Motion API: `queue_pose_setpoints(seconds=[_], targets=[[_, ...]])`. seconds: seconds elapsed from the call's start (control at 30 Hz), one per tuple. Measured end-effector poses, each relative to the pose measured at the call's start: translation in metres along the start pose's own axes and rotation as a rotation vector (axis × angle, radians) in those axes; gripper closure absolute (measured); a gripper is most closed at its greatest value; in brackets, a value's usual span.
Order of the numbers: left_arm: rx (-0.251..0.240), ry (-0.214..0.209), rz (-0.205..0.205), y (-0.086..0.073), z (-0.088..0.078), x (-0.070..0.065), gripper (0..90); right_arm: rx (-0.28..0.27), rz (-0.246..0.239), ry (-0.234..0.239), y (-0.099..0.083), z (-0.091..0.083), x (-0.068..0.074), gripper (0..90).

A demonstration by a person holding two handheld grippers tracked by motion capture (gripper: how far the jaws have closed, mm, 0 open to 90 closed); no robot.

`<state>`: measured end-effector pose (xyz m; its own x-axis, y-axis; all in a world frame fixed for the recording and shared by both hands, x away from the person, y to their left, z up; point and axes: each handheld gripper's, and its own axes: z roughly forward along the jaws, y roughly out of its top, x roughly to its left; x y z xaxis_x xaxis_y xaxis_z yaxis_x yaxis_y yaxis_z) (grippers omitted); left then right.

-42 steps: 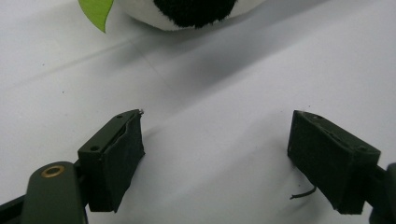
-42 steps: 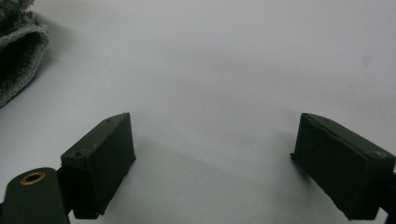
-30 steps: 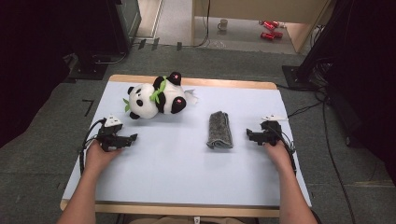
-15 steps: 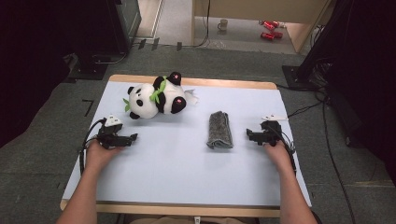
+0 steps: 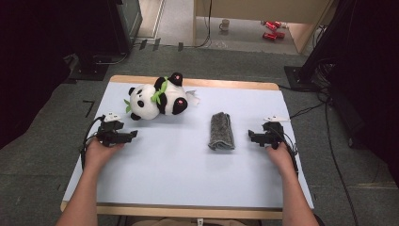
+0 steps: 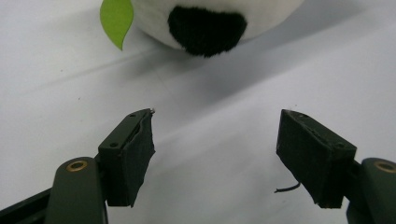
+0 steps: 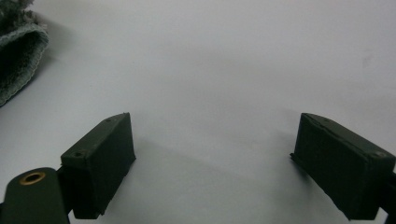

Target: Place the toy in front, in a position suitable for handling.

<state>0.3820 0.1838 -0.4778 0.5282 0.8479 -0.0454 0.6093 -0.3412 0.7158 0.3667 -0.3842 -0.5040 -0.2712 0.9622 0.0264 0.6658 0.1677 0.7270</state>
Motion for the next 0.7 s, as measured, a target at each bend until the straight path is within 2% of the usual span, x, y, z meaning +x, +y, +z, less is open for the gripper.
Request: queue_pose_setpoints(seconds=[0.07,0.1,0.13,0.2,0.3,0.33,0.43,0.53,0.6,0.7], targets=[[-0.012,-0.032,-0.036,0.007,-0.005,0.000,27.1,0.000,0.000,0.000,0.000,0.000,0.000,11.5],[-0.012,-0.032,-0.036,0.007,-0.005,0.000,27.1,0.000,0.000,0.000,0.000,0.000,0.000,11.5],[-0.026,-0.040,-0.055,0.010,-0.008,-0.001,27.1,0.002,0.000,-0.001,0.000,0.000,0.000,11.5],[-0.059,-0.058,-0.068,0.016,-0.013,-0.003,27.1,0.002,-0.001,-0.001,0.000,0.000,0.000,11.5],[-0.064,-0.057,-0.062,0.019,-0.014,-0.003,27.1,0.002,-0.001,-0.001,0.000,0.000,0.000,11.5],[-0.057,-0.045,-0.058,0.021,-0.014,-0.003,27.1,0.002,0.001,0.000,0.000,0.000,0.000,11.5],[-0.047,-0.041,-0.055,0.023,-0.013,-0.002,27.4,0.001,0.002,0.000,0.000,0.000,0.000,11.5],[-0.053,-0.061,-0.053,0.033,-0.013,-0.001,27.4,0.001,0.002,0.000,0.000,0.000,0.000,11.5],[-0.053,-0.062,-0.043,0.039,-0.013,-0.003,27.4,0.001,0.002,0.000,0.000,0.000,0.000,11.5],[-0.049,-0.060,-0.050,0.045,-0.014,-0.005,27.6,0.001,0.002,0.000,0.000,0.000,0.000,11.5]])
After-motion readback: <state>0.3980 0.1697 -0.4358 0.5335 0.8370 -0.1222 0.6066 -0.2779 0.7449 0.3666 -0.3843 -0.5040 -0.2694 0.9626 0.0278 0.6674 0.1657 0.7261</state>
